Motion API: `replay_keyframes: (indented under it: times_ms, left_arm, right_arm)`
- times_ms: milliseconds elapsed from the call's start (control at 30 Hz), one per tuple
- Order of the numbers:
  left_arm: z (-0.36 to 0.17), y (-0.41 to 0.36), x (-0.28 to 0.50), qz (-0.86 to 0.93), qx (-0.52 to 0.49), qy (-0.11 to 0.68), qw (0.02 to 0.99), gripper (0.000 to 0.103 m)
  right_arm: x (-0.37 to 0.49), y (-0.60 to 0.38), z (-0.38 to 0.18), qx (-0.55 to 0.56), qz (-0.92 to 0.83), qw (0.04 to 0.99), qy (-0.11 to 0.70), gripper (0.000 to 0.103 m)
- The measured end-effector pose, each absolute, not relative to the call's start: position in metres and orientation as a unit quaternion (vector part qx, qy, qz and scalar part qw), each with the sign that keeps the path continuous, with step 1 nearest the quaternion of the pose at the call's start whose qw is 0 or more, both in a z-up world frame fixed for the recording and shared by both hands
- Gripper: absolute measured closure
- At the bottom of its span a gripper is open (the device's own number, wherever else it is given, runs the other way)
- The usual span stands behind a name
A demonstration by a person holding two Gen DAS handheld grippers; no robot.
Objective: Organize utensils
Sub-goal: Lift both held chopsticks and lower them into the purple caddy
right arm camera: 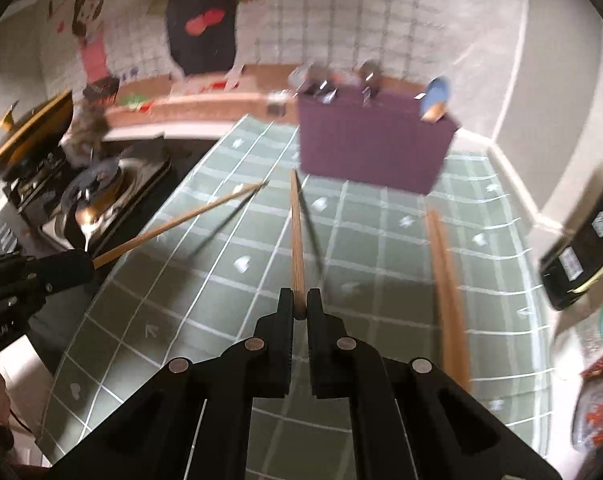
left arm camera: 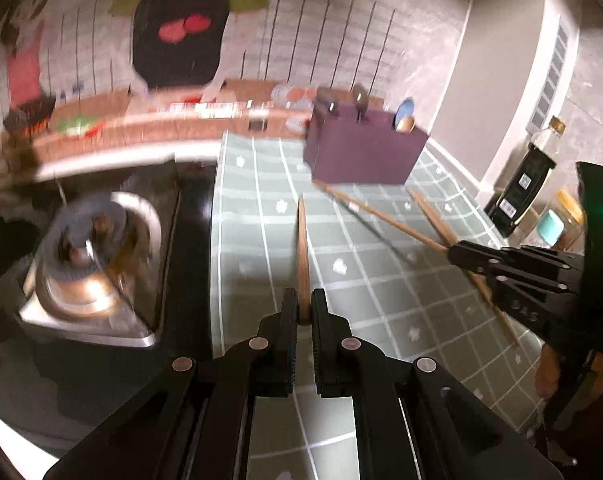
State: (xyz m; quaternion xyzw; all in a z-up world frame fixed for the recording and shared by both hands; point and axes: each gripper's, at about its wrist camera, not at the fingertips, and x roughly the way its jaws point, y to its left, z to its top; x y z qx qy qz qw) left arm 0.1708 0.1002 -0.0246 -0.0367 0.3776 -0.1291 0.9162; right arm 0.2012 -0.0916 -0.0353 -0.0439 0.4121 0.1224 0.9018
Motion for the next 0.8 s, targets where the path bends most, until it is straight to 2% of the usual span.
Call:
replay_keyframes:
  times_ms: [267, 533, 800]
  left_arm:
    - [0.05, 0.083, 0.194, -0.127, 0.016, 0.296, 0.947, 0.096]
    - [0.123, 0.064, 0.236, -0.152, -0.011, 0.239, 0.959, 0.096]
    - [0.218, 0.036, 0.266, -0.181, -0.025, 0.16, 0.97, 0.096]
  right_arm:
    - [0.212, -0.129, 0.045, -0.052, 0.089, 0.935, 0.339, 0.097]
    - [0.247, -0.15, 0.129, -0.069, 0.069, 0.956, 0.276, 0.097]
    - [0.275, -0.171, 0.227, -0.078, 0.07, 0.968, 0.226, 0.098]
